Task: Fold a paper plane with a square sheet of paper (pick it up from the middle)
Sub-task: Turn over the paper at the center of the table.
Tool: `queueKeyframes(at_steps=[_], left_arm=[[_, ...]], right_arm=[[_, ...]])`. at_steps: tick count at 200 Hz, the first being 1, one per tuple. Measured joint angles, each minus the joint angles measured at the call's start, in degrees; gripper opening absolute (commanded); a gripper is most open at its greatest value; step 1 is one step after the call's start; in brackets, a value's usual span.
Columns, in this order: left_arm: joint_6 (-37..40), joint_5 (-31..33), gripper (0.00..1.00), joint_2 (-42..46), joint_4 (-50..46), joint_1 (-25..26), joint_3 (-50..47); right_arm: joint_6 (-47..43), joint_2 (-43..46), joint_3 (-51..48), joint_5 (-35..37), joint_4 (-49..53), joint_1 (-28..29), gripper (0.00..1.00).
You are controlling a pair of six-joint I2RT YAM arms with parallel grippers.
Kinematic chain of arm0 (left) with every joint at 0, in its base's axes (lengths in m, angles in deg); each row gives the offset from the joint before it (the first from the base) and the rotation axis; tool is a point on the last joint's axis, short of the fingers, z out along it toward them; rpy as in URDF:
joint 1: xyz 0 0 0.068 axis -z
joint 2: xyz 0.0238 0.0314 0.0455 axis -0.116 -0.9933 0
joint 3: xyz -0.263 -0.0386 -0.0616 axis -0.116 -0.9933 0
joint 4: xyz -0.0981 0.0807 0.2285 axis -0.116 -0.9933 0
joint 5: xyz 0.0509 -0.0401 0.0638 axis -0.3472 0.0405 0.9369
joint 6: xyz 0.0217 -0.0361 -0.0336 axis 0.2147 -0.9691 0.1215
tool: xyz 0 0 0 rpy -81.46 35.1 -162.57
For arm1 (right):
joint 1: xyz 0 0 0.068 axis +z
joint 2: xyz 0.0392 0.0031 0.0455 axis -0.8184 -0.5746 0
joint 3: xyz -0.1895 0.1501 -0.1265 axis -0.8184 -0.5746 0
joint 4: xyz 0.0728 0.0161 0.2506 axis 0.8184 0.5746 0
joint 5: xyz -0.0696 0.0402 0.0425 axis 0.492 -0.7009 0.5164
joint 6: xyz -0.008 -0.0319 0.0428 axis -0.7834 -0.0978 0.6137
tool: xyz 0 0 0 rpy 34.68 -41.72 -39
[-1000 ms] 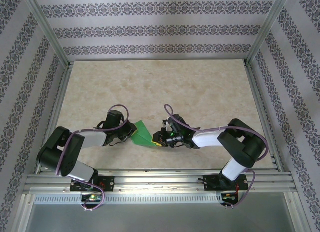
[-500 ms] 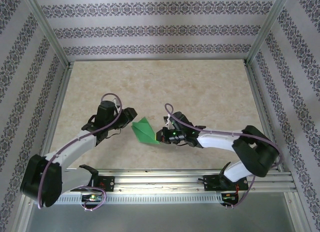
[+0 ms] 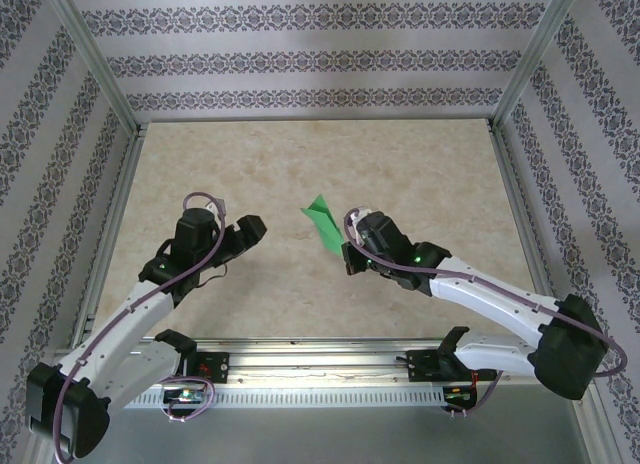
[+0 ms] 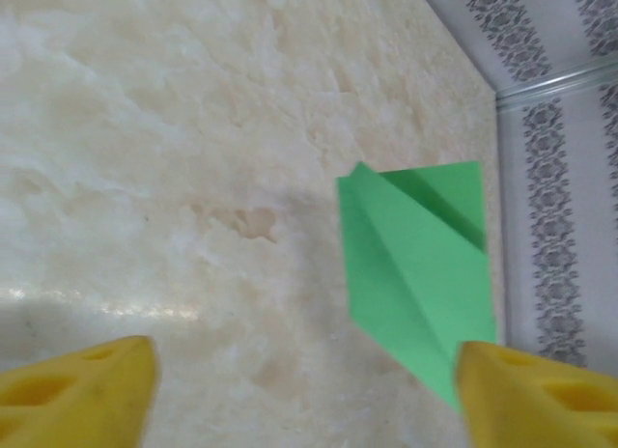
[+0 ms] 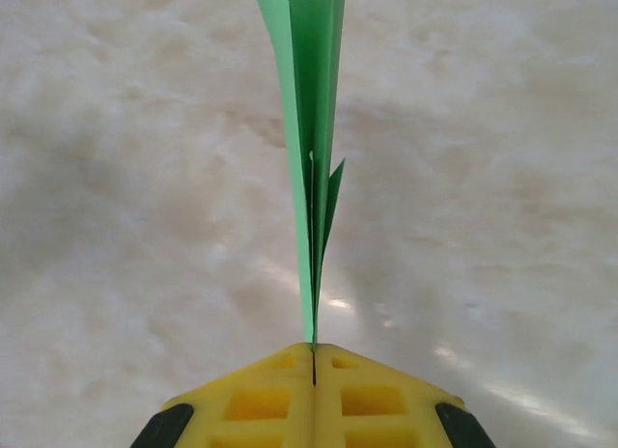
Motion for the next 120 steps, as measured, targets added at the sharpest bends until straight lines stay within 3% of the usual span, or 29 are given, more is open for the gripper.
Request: queueKeyframes(at_steps=[50, 91, 120], left_arm=[[8.0, 3.1, 0.99, -2.1, -4.7, -0.1, 4.5], [11.9, 4.3, 0.99, -0.8, -6.2, -1.0, 4.2], [11.8, 5.9, 1.00, 4.8, -5.8, -1.3, 0.8]], right_arm=[[-12.8, -0.7, 4.8, 18.9, 7.2, 4.3, 0.00], [-21.6, -8.2, 8.9, 34.0, 7.8, 8.5, 0.00], [-26.8, -14.6, 8.9, 40.5, 7.8, 10.8, 0.00]])
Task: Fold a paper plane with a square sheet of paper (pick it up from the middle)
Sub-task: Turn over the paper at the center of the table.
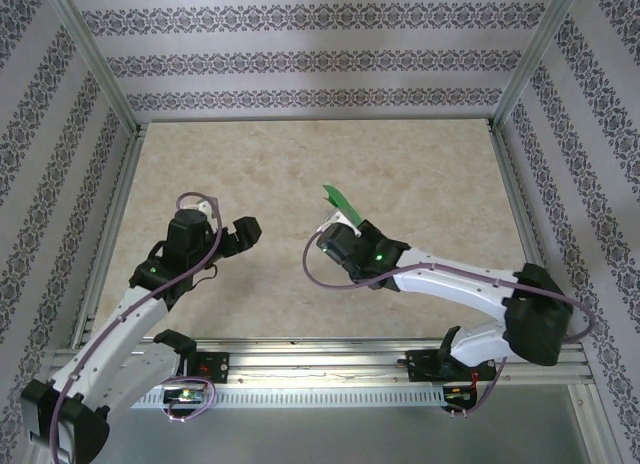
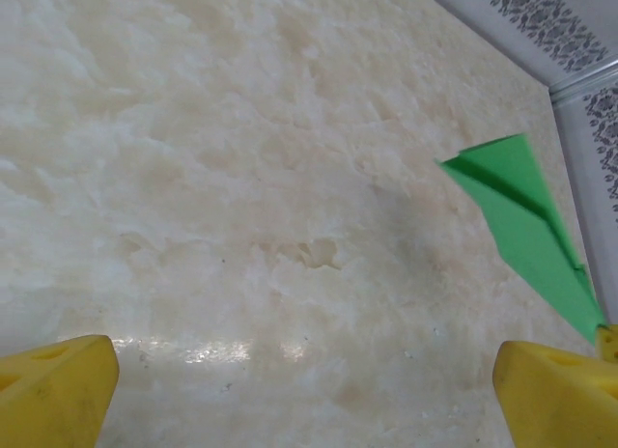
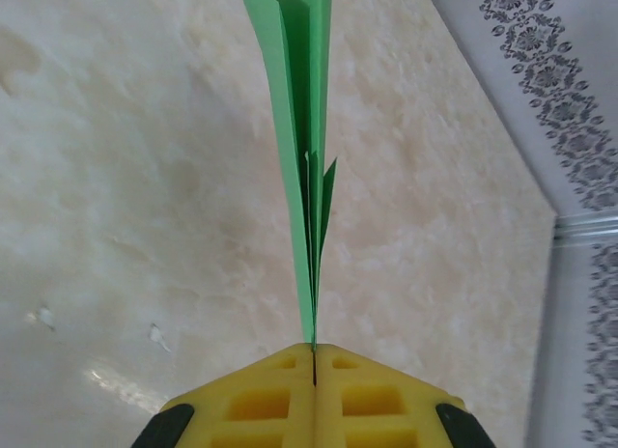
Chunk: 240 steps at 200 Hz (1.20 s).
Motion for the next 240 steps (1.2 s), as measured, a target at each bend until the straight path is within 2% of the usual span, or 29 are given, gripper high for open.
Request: queueKeyframes(at_steps=[28, 54, 62, 73, 86, 98, 105, 121, 135, 156, 172, 196, 240], left_arm=[[-0.7, 1.7, 1.00, 2.7, 0.0, -0.3, -2.5], [-0.8, 1.3, 0.96, 1.8, 0.0, -0.3, -2.5], [-0.8, 1.1, 0.95, 1.2, 0.1, -0.4, -2.5], [-0.8, 0.6, 0.95, 0.3, 0.2, -0.4, -2.5], [-0.9, -0.1, 0.93, -0.7, 0.6, -0.4, -2.5], [-1.0, -1.0, 0.92, -1.5, 1.3, -0.4, -2.5], [-1.1, -1.5, 0.92, -1.9, 1.6, -0.4, -2.5], [-1.6, -3.1, 0.88, -3.1, 2.6, -0.4, -2.5], [-2.1, -4.6, 0.82, -4.2, 3.6, -0.4, -2.5], [-3.2, -7.5, 0.71, -6.6, 5.3, -0.4, -2.5], [-3.8, -10.2, 0.60, -9.3, 6.8, -0.4, -2.5], [-5.9, -13.9, 0.48, -12.8, 9.6, -0.4, -2.6], [-8.6, -18.2, 0.37, -15.7, 13.9, -0.4, -3.2]], right_arm=[[-1.4, -7.0, 1.1, 2.0, 1.6, 3.1, 0.00], [1.7, -13.7, 5.4, -1.6, 6.4, 6.4, 0.09], [3.2, -15.2, 7.0, -4.5, 7.8, 7.2, 0.15], [5.1, -16.6, 8.6, -9.8, 8.9, 7.7, 0.27], [7.1, -16.8, 9.4, -16.7, 9.3, 8.0, 0.36], [8.9, -16.2, 9.6, -23.4, 9.2, 7.9, 0.50], [10.0, -15.6, 9.6, -27.4, 9.1, 7.5, 0.52], [12.9, -12.9, 9.5, -36.1, 8.2, 5.7, 0.50], [15.8, -9.1, 7.8, -42.7, 4.7, 2.4, 0.43], [23.2, -3.0, 1.5, -53.8, -4.5, -6.9, 0.20], [29.1, -3.0, -2.1, -60.7, -10.4, -13.7, 0.07], [35.9, -7.6, -5.0, -68.2, -17.1, -18.4, 0.02], [43.1, -14.6, -5.5, -73.8, -22.9, -19.2, 0.02]])
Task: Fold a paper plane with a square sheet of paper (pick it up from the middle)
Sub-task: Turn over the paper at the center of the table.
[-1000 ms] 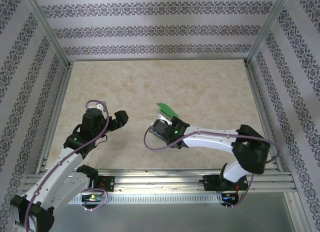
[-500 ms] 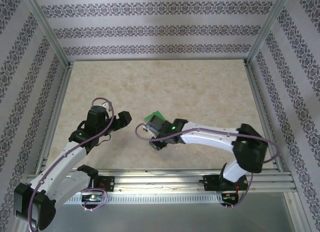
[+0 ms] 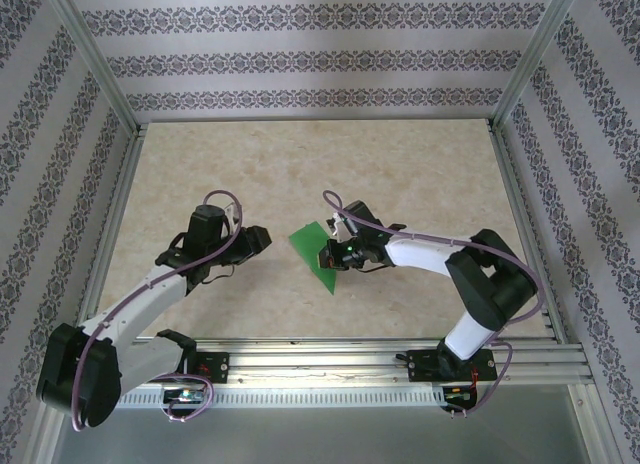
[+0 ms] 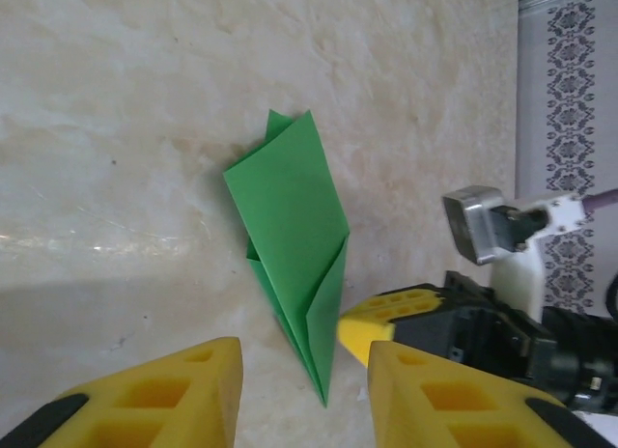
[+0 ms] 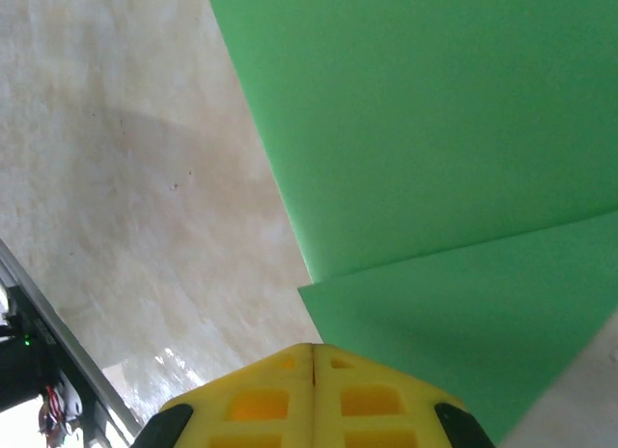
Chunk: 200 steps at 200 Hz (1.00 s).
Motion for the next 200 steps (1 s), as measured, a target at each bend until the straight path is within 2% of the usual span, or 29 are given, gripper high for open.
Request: queueKeyframes(at_steps=[36, 75, 117, 145, 200], left_arm=[[-2.9, -1.2, 0.33, -2.8, 2.8, 0.0, -0.1], [-5.9, -1.0, 0.30, -8.4, 5.6, 1.3, -0.1], [-9.9, 0.6, 0.25, -18.6, 10.0, 6.6, 3.4], [-13.1, 1.2, 0.21, -25.5, 14.8, 8.0, 5.8], [-18.3, 1.2, 0.10, -36.5, 20.9, 10.2, 10.5]], right_arm=[[4.6, -3.9, -0.1, -0.2, -1.6, 0.0, 0.00], [11.4, -4.3, -1.1, 3.3, -2.2, 0.9, 0.00], [22.3, -3.3, -3.1, 8.9, -6.7, 4.5, 0.00], [28.7, -3.0, -4.8, 10.3, -10.2, 5.1, 0.00], [32.9, -2.6, -6.6, 10.3, -13.6, 5.1, 0.00]])
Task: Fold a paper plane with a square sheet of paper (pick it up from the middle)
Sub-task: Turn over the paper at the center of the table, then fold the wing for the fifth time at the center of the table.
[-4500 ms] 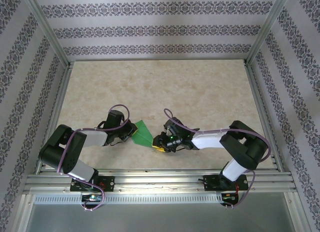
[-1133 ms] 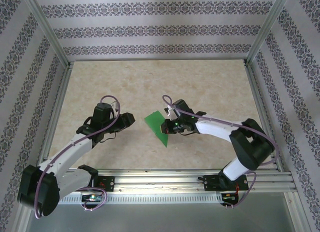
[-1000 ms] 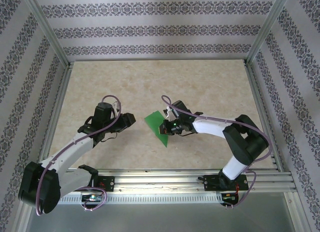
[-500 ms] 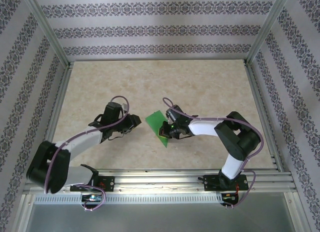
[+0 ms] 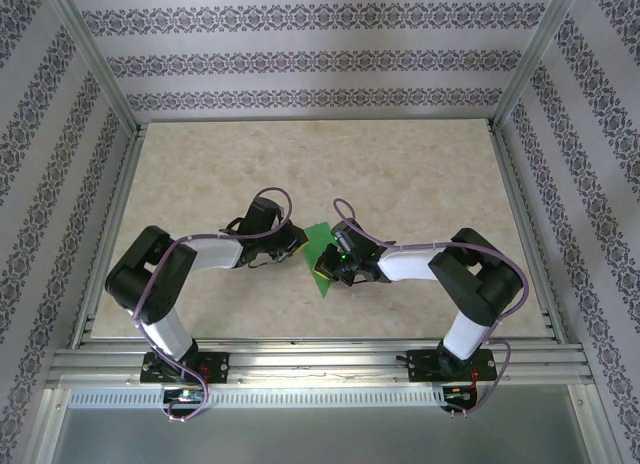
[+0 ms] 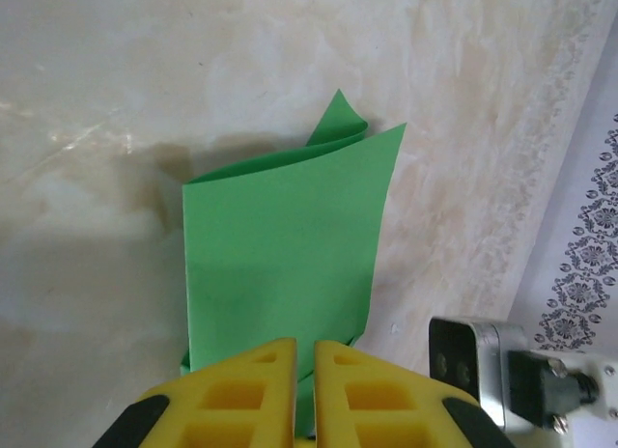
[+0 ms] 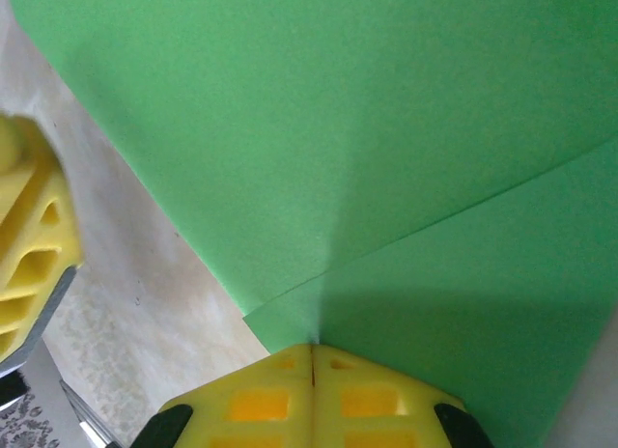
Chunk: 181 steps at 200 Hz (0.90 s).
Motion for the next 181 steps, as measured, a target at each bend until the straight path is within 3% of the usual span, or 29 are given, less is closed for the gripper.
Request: queueKeyframes(at_steps=[13, 56, 93, 139, 181], left_arm=[[-1.0, -0.1, 0.07, -1.5, 1.0, 0.1, 0.0], [-1.9, 0.3, 0.06, -3.8, 1.3, 0.1, -0.3], [-1.9, 0.4, 0.06, -3.8, 2.5, 0.1, -1.4], [-1.6, -0.8, 0.05, -4.3, 3.8, 0.1, -1.4], [-0.2, -1.8, 0.05, -4.4, 3.8, 0.1, -1.4]], right_arm=[[0.1, 0.0, 0.0, 0.0, -0.1, 0.0, 0.00], [-3.0, 1.3, 0.0, -0.1, 2.1, -0.6, 0.15], [-7.9, 7.1, 0.0, -0.3, 5.9, -4.9, 0.29], [-11.1, 7.5, -0.9, -3.9, 6.2, -12.2, 0.31], [-12.5, 5.8, -1.0, -6.7, 7.0, -12.9, 0.33]])
